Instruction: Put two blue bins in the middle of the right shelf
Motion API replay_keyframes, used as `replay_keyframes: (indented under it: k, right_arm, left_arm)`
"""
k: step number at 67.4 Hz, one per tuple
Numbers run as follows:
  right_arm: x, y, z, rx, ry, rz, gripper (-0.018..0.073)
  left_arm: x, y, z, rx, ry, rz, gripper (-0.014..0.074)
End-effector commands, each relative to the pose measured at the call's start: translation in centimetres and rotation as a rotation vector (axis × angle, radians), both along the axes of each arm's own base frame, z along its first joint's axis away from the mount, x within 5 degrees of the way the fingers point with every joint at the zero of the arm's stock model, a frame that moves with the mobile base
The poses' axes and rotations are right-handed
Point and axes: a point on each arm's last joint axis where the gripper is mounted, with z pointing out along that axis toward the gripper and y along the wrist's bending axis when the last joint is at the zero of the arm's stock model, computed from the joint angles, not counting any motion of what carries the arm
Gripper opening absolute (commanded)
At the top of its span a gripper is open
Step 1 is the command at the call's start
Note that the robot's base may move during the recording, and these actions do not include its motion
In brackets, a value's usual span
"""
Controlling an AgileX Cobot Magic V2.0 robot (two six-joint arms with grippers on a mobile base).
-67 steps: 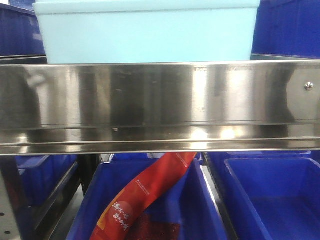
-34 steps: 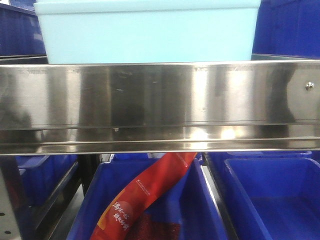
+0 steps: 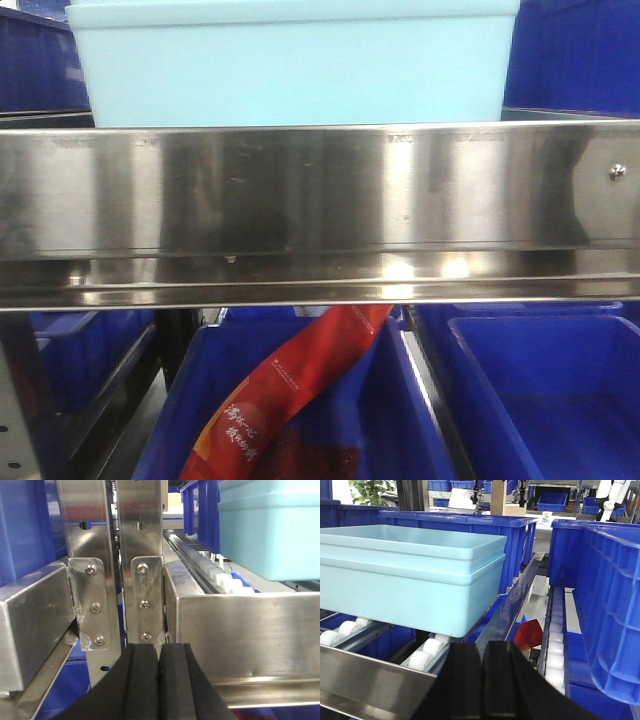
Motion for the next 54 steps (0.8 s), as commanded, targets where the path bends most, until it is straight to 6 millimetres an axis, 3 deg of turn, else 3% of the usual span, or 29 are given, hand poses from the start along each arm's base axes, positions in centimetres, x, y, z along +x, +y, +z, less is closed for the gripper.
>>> replay_keyframes:
  k: [1, 54]
  right_arm:
    - [-0.03, -0.01, 0.17, -0.001, -0.029, 0.002, -0.0162]
    - [0.13, -0.32, -0.17, -0.046, -0.031, -0.079, -0.0162]
  left_arm:
    - [-0.04, 0.02, 0.30, -0.010, -0.027, 0.003, -0.0111]
    - [-0.04, 0.02, 0.30, -0.010, -0.027, 0.003, -0.0111]
